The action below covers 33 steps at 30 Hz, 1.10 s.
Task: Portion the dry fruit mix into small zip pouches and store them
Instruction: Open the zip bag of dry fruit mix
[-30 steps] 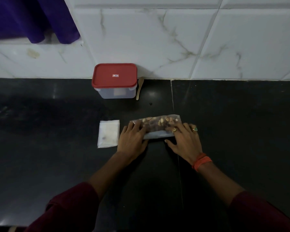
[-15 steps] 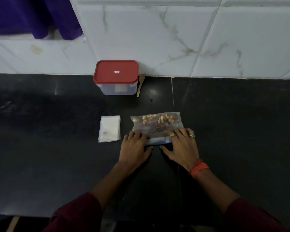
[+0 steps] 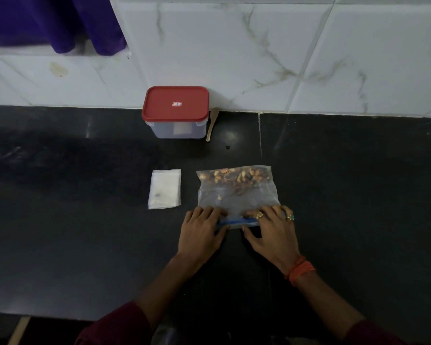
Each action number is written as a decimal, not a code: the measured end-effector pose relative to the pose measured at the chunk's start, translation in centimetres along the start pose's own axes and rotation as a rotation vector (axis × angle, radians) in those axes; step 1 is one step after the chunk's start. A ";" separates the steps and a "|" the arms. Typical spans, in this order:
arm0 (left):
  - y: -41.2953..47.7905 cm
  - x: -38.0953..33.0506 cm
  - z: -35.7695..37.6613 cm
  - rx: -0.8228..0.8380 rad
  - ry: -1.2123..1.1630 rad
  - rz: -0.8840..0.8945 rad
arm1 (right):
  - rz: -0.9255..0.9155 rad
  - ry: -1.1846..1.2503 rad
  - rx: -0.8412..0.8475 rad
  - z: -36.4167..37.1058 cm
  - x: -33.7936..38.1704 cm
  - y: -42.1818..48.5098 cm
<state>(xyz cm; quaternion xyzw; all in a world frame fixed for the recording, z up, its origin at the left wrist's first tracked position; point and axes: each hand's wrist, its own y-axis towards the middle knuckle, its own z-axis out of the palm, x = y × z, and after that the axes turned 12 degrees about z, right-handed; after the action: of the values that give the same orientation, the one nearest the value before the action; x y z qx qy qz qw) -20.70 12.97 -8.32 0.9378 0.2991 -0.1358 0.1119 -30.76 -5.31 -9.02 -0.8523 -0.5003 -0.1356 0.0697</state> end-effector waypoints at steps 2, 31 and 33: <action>-0.1 0.4 0.1 0.018 0.001 0.034 | 0.003 0.008 -0.001 0.1 0.2 -0.2; 0.6 3.9 -2.9 -0.140 0.035 0.460 | -0.472 0.057 -0.313 -1.2 1.6 2.3; 1.2 4.6 -3.6 -0.208 0.009 0.447 | -0.503 0.023 -0.373 -2.1 1.4 2.8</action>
<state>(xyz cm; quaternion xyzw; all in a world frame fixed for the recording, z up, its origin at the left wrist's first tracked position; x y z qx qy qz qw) -15.70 15.52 -6.25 0.9647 0.0972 -0.0722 0.2338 -28.05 -6.03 -6.51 -0.6982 -0.6613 -0.2476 -0.1179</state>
